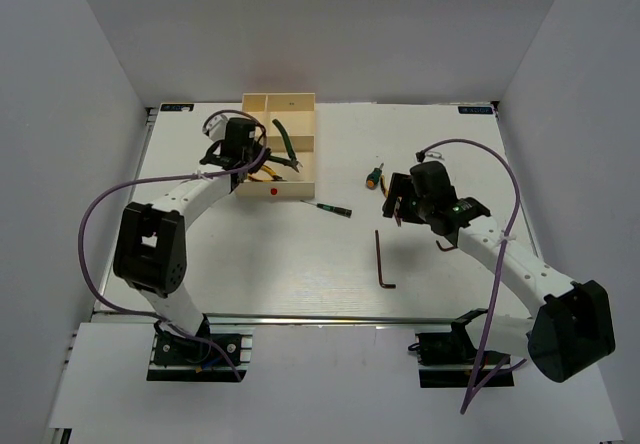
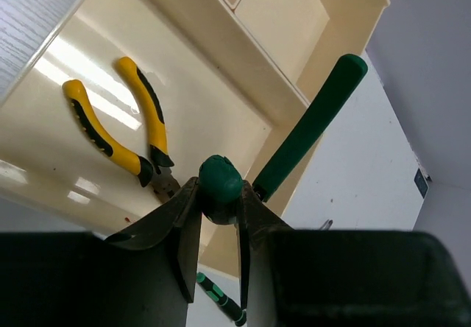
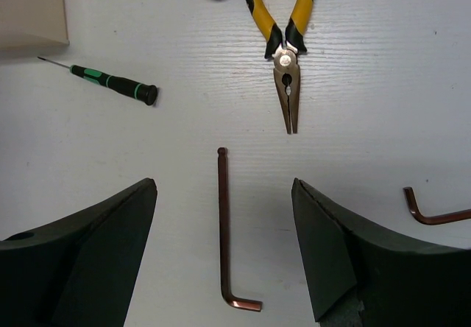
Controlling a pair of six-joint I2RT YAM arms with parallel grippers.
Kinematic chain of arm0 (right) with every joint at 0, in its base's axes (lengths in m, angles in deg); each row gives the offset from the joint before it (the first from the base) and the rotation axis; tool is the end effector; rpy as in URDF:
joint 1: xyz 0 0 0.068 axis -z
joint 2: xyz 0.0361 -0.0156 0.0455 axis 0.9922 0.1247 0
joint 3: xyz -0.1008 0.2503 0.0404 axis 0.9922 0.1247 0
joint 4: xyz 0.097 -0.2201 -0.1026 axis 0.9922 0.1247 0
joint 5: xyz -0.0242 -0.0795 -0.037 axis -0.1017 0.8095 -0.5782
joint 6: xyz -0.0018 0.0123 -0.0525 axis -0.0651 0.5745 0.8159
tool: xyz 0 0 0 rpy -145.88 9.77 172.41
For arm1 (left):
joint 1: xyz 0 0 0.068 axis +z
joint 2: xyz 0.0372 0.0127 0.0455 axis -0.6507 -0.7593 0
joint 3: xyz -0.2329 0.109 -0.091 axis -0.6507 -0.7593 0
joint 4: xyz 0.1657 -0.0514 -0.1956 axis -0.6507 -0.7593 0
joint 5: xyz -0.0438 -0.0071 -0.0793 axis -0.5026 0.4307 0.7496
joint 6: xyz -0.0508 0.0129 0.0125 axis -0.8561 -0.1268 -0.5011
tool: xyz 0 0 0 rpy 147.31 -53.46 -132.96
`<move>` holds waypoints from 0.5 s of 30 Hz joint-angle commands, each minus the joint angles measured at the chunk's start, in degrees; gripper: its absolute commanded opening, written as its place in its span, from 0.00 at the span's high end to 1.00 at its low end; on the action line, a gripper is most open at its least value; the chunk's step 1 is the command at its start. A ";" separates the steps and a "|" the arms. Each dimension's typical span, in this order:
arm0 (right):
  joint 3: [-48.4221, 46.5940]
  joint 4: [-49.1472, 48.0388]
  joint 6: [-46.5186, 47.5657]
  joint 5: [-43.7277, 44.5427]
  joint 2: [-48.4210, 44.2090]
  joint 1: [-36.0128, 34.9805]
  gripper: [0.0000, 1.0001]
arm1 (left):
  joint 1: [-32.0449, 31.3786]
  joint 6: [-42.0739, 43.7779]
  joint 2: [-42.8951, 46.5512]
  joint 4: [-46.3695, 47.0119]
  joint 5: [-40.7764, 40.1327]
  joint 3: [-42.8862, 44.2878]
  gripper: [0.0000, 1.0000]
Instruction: Sort the tools into containers
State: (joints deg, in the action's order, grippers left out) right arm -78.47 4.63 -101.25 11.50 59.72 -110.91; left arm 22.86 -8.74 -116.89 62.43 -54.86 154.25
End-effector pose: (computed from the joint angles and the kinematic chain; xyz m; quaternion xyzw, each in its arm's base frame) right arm 0.2305 0.1145 0.2653 0.0498 0.9031 0.1155 0.4106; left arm 0.3653 -0.1078 0.2489 -0.3758 0.8139 -0.1852 0.4025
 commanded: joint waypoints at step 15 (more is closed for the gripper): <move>1.68 -2.03 0.76 3.56 -0.14 0.65 0.20 | 0.07 3.22 2.41 -0.33 -0.08 0.38 0.14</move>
State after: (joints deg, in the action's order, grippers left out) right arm -77.81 4.26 -100.62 13.14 59.72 -110.59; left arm 22.86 -8.02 -119.60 62.78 -53.74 153.72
